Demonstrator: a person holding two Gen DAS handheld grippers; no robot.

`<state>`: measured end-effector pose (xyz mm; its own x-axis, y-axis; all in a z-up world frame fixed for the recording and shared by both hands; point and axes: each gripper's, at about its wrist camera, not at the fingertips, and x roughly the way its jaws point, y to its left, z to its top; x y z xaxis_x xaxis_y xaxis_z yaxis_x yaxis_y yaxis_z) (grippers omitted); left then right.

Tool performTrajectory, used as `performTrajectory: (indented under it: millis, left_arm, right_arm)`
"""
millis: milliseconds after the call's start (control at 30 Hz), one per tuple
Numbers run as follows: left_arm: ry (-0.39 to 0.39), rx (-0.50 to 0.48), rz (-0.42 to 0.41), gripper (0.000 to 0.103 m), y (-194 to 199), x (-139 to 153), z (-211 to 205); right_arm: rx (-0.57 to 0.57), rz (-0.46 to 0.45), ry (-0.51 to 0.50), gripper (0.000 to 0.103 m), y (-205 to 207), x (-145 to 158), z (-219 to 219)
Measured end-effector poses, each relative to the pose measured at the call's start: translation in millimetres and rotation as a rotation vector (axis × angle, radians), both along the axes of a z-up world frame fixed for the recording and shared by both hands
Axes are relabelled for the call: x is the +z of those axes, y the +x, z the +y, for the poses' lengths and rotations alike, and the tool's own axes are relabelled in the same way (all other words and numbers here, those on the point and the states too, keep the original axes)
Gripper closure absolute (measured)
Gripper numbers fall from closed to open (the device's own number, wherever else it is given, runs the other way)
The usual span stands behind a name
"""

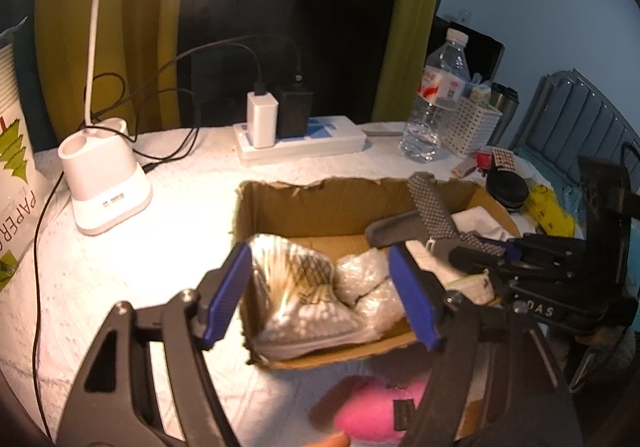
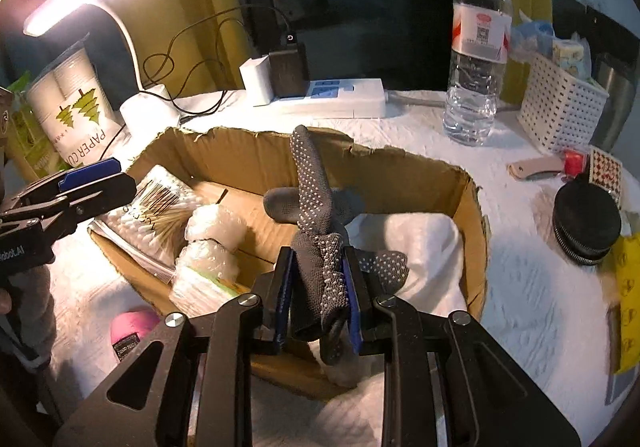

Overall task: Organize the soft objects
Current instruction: 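Open the right tool to drop the glove while the left tool releases the swab bag into the box, then move the right tool to the brown fuzzy plush and grasp it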

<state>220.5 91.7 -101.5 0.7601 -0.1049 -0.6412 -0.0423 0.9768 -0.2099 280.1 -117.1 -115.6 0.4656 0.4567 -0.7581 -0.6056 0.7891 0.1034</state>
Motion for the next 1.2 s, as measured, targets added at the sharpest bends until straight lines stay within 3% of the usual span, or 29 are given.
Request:
performTrajectory:
  millis: [100,433,667,800,1200]
  left_arm:
    - [0.001,-0.007,0.000,0.031,-1.1,1.3,-4.7]
    - [0.008,-0.012,-0.019,0.031,-12.5,13.3,-17.8]
    - [0.014,-0.016,-0.038,0.030,-28.5,22.0,-25.1]
    - [0.015,-0.015,-0.050,0.020,-39.2,26.7,-27.8]
    - [0.007,-0.011,-0.077,0.019,-75.5,33.3,-29.1]
  right_arm:
    - [-0.001,0.001,0.002,0.076,-0.5,0.6,-0.8]
    - [-0.013,-0.051,0.038,0.053,-12.9,20.2,-10.8]
    - [0.004,-0.080,0.053,0.053,-30.2,34.3,-13.0]
    - [0.006,-0.094,0.063,0.053,-41.5,41.5,-16.0]
    - [0.023,-0.114,0.069,0.052,-78.3,53.1,-16.6]
